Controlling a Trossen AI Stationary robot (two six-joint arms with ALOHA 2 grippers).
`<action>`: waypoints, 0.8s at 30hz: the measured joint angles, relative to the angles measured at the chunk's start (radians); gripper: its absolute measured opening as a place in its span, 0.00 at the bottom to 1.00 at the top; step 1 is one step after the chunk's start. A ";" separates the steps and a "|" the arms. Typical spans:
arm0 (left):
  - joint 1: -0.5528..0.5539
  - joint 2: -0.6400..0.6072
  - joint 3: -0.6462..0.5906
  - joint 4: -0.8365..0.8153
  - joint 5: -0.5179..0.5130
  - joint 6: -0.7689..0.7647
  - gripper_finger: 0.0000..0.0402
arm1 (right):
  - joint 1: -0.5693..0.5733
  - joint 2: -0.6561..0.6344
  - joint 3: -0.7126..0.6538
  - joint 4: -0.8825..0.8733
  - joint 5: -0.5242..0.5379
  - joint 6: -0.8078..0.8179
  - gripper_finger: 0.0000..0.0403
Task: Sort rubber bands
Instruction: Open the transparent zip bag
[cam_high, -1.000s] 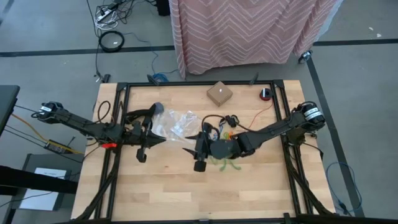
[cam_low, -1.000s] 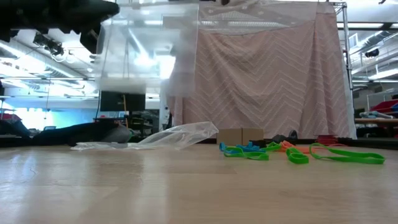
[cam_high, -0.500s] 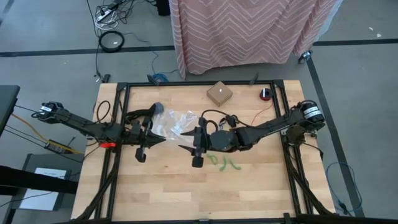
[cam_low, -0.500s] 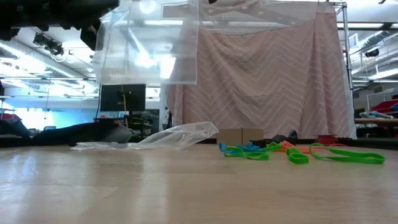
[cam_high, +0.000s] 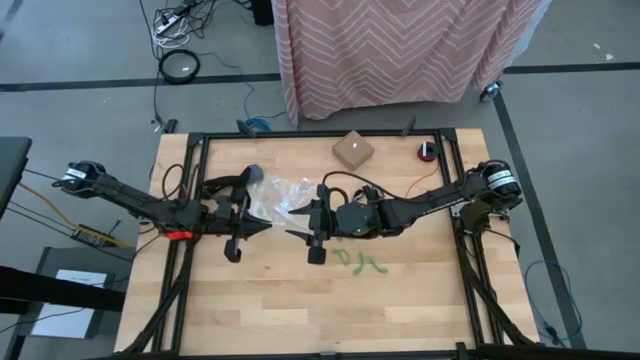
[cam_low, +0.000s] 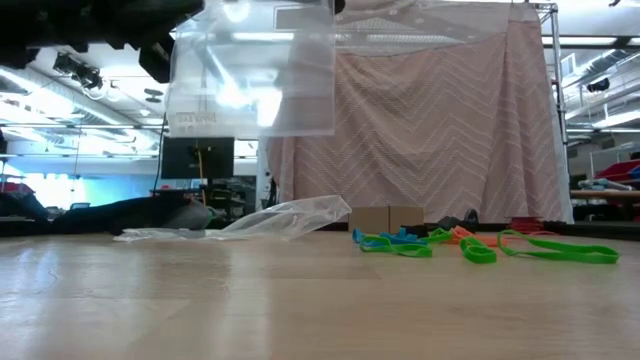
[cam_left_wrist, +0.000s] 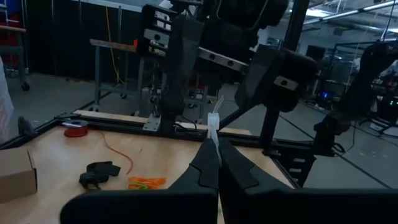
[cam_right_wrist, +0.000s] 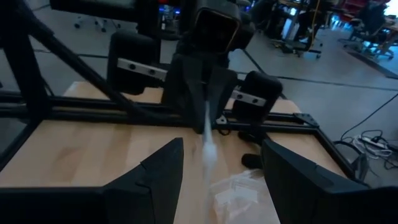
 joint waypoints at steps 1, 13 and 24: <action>0.000 0.006 0.000 0.006 0.000 0.001 0.00 | 0.001 0.000 0.000 -0.014 -0.004 0.008 0.50; 0.000 0.016 0.000 0.019 -0.012 0.000 0.00 | -0.010 0.001 0.000 -0.076 -0.004 0.052 0.49; 0.000 0.075 0.000 0.119 -0.016 0.008 0.00 | -0.028 0.001 0.000 -0.063 -0.049 0.041 0.47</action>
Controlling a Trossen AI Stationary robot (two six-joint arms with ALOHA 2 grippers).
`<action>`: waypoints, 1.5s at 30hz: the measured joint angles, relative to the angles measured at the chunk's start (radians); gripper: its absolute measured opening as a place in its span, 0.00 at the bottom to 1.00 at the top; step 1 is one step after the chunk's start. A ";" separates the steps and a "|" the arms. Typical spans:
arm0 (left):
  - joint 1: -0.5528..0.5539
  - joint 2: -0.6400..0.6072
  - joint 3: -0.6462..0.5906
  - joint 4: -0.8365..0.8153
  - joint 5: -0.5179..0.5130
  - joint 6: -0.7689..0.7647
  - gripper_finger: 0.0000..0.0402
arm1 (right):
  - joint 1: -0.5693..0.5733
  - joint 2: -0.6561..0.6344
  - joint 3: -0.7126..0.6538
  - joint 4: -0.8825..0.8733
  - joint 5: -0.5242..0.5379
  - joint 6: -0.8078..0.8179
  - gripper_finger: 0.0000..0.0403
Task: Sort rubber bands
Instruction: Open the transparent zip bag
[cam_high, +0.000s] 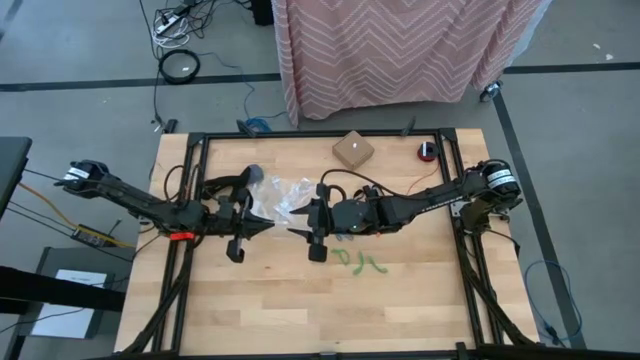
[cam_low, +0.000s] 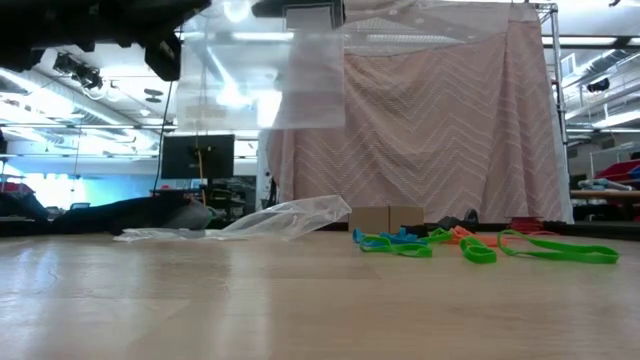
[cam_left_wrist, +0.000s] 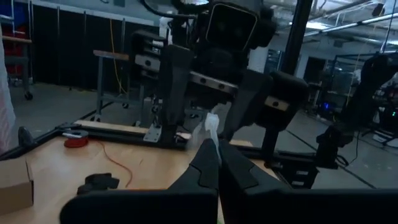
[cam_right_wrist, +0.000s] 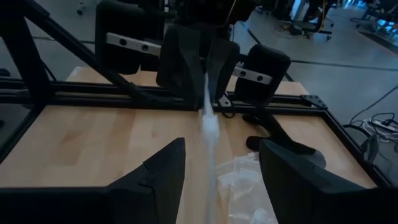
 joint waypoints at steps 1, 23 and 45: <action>0.000 0.004 0.000 -0.001 0.000 0.000 0.00 | 0.000 0.000 0.000 0.000 -0.002 0.000 0.47; 0.000 0.055 0.000 0.057 0.000 -0.001 0.00 | -0.014 0.000 0.000 0.009 -0.033 -0.008 0.41; 0.002 0.061 0.000 0.069 0.000 0.004 0.00 | -0.047 0.000 0.000 0.023 -0.113 -0.010 0.33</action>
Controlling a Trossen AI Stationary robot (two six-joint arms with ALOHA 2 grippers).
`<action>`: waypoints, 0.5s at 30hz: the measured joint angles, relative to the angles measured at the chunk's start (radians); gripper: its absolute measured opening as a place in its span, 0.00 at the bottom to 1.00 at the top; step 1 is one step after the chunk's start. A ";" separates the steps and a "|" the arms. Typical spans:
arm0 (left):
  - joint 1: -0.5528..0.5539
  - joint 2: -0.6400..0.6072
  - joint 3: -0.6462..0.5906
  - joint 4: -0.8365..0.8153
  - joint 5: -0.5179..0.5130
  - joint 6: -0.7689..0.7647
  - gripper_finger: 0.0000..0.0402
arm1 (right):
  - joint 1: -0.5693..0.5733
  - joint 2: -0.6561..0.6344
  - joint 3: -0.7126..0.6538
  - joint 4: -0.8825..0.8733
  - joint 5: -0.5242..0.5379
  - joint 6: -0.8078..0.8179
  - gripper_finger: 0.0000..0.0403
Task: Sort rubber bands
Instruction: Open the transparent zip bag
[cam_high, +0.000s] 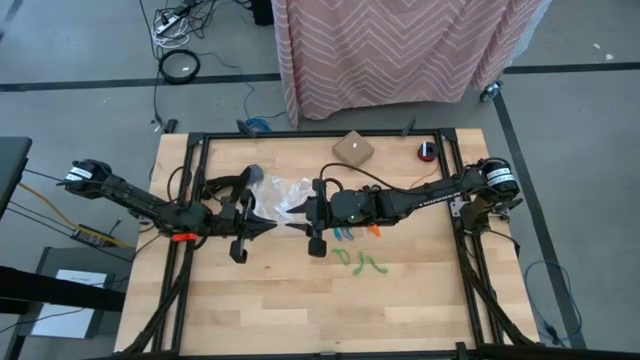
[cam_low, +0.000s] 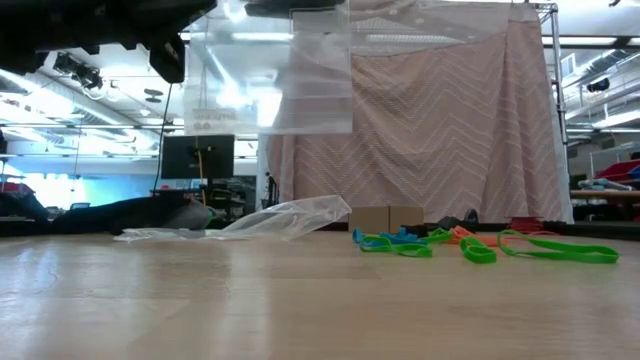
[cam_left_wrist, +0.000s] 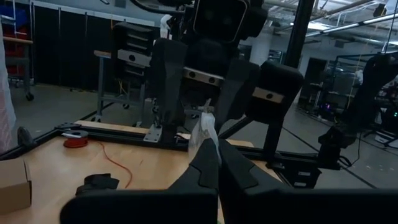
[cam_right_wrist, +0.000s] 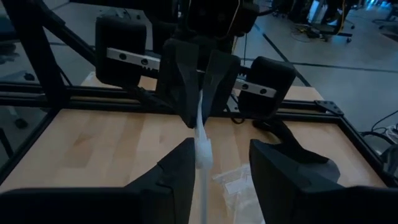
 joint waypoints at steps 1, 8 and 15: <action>0.000 0.000 0.000 0.001 0.000 0.002 0.00 | 0.000 0.000 0.000 0.000 0.000 0.000 0.32; 0.000 0.000 0.000 0.002 0.000 0.007 0.00 | -0.002 0.014 0.000 0.018 -0.015 -0.022 0.26; 0.000 0.000 0.001 -0.010 0.003 0.007 0.00 | -0.004 0.113 0.000 0.094 -0.037 -0.053 0.12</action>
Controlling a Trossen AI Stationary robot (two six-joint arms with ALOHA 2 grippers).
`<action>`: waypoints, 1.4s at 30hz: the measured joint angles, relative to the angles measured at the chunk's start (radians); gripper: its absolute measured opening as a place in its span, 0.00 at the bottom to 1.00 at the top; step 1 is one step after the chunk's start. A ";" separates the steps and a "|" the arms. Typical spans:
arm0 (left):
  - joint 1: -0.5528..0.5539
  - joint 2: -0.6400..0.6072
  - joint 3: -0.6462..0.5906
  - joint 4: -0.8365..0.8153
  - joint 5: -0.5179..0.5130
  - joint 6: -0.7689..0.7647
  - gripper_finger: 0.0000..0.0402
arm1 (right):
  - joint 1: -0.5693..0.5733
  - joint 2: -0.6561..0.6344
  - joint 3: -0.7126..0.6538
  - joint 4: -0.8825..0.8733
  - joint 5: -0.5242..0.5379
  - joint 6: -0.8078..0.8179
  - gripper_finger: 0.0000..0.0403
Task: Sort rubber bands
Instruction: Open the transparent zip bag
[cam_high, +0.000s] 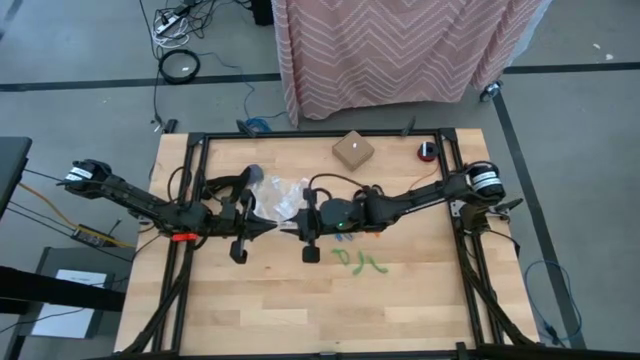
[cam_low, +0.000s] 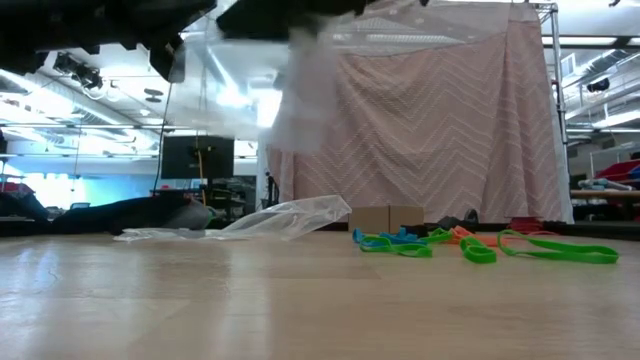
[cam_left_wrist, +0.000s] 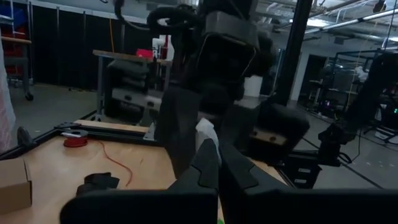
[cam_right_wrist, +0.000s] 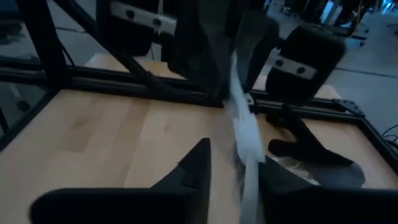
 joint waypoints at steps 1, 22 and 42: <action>0.000 0.000 0.000 0.000 0.001 0.000 0.00 | 0.000 0.005 0.000 0.001 0.000 -0.002 0.09; 0.000 0.000 0.000 0.004 0.000 0.008 0.00 | 0.026 -0.115 0.032 -0.192 0.091 0.038 0.44; 0.000 0.000 0.000 0.033 0.000 0.013 0.00 | 0.019 -0.114 0.032 -0.136 0.056 0.025 0.31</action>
